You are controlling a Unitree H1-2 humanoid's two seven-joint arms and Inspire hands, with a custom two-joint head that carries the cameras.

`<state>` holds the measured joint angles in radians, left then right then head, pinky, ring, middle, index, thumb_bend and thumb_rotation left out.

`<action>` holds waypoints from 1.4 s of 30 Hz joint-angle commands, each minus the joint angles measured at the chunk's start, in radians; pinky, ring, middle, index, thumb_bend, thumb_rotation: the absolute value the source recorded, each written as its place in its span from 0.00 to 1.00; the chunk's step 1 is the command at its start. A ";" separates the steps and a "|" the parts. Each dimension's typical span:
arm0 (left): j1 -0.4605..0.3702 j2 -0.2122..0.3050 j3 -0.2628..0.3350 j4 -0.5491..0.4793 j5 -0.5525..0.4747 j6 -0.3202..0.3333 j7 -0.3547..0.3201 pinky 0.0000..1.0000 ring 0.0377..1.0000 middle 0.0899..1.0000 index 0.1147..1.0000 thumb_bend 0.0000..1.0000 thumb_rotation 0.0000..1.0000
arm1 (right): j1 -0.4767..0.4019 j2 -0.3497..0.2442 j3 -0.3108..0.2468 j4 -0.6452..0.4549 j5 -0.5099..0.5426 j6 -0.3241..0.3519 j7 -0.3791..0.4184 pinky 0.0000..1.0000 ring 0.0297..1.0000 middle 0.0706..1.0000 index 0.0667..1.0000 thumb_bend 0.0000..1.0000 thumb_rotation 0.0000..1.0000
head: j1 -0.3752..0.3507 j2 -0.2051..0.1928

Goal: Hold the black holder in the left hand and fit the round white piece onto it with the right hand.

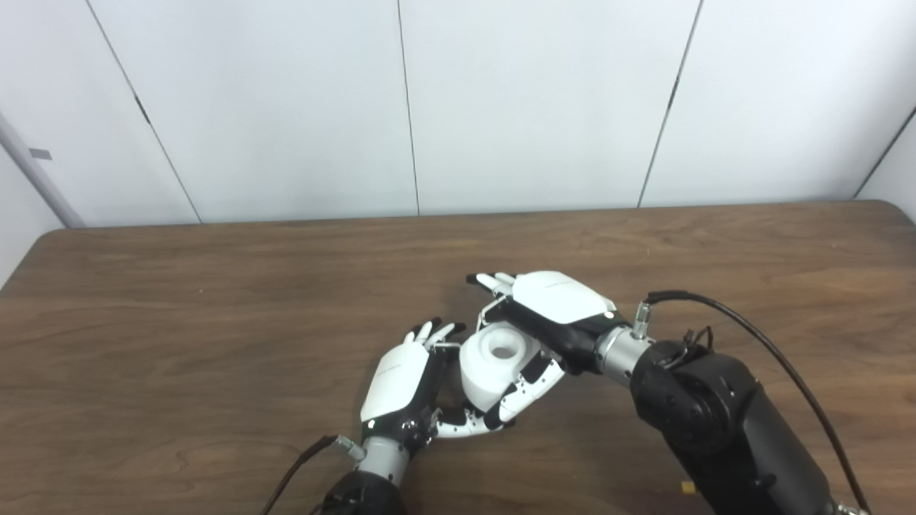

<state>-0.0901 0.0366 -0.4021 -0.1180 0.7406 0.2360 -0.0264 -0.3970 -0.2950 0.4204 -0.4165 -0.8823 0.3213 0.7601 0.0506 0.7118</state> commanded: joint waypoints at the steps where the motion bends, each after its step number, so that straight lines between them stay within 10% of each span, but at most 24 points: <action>1: -0.007 0.000 0.000 -0.012 -0.017 -0.005 -0.020 1.00 1.00 0.91 0.41 0.52 0.05 | -0.015 -0.016 0.006 -0.018 0.004 0.011 0.050 1.00 1.00 1.00 1.00 1.00 0.45 | 0.001 0.000; 42: -0.011 0.002 0.006 -0.005 -0.016 -0.026 -0.030 1.00 1.00 0.91 0.41 0.52 0.05 | -0.076 -0.044 -0.022 -0.010 0.072 0.026 0.055 1.00 1.00 1.00 1.00 1.00 0.49 | -0.007 -0.003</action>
<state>-0.0910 0.0410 -0.3935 -0.1176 0.7352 0.2152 -0.0466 -0.4444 -0.3349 0.4127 -0.4160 -0.8153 0.3512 0.8278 0.0430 0.7087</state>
